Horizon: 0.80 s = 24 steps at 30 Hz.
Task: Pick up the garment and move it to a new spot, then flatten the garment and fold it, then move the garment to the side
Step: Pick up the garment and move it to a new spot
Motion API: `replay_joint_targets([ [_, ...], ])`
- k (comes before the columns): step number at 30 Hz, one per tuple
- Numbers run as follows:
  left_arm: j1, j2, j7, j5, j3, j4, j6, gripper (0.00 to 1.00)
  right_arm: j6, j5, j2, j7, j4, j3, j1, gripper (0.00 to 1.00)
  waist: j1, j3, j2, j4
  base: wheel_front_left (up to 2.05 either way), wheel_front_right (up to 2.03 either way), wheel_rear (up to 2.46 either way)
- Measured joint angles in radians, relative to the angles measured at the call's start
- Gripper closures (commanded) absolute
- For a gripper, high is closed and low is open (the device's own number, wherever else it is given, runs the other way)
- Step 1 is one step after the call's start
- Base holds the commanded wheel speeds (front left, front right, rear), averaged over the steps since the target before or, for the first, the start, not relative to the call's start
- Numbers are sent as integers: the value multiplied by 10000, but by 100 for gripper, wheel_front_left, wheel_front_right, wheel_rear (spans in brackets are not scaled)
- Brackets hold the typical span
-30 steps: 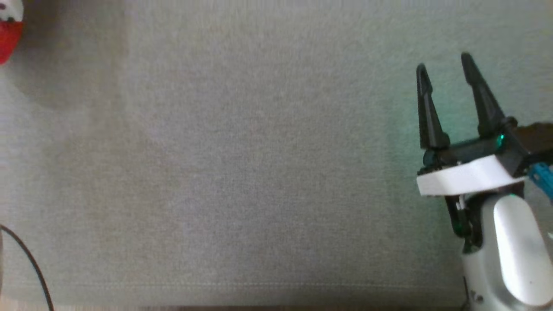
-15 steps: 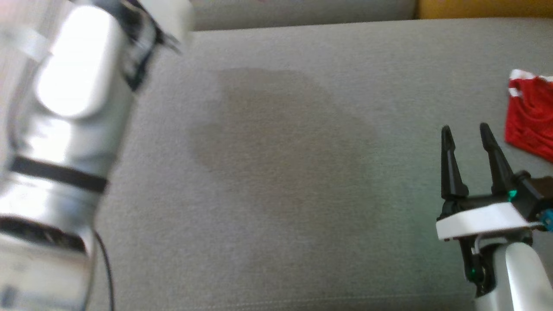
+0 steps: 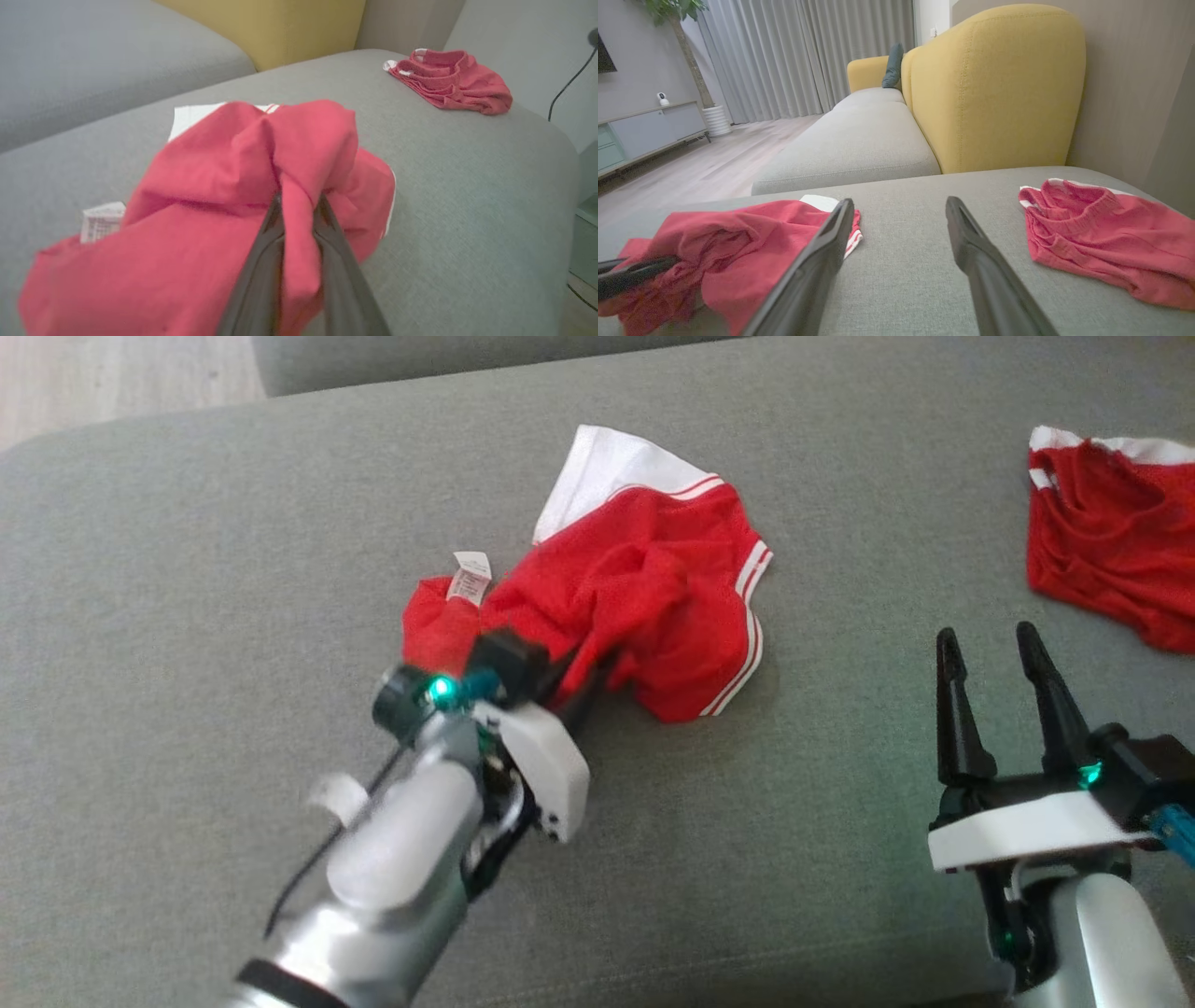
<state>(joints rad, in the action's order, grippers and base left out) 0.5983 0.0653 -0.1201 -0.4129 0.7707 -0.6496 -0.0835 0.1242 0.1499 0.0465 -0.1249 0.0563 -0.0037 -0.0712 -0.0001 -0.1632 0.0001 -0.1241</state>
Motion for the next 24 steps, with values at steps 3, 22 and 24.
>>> replay_joint_targets([
  [3,-298,-56,-332,-35,222,-104,109,0,0,2,0,-81,134,-2,-2,0,0,-83,0,-46,0,0,0],
  [22,-2543,920,-1279,-596,-1246,2537,1781,0,0,0,-4,-117,617,-280,284,0,0,1121,0,930,0,0,0],
  [24,-3043,1114,-1281,-648,-1532,2974,2096,0,0,0,-4,-119,667,-305,480,0,0,1277,0,1018,0,0,0],
])
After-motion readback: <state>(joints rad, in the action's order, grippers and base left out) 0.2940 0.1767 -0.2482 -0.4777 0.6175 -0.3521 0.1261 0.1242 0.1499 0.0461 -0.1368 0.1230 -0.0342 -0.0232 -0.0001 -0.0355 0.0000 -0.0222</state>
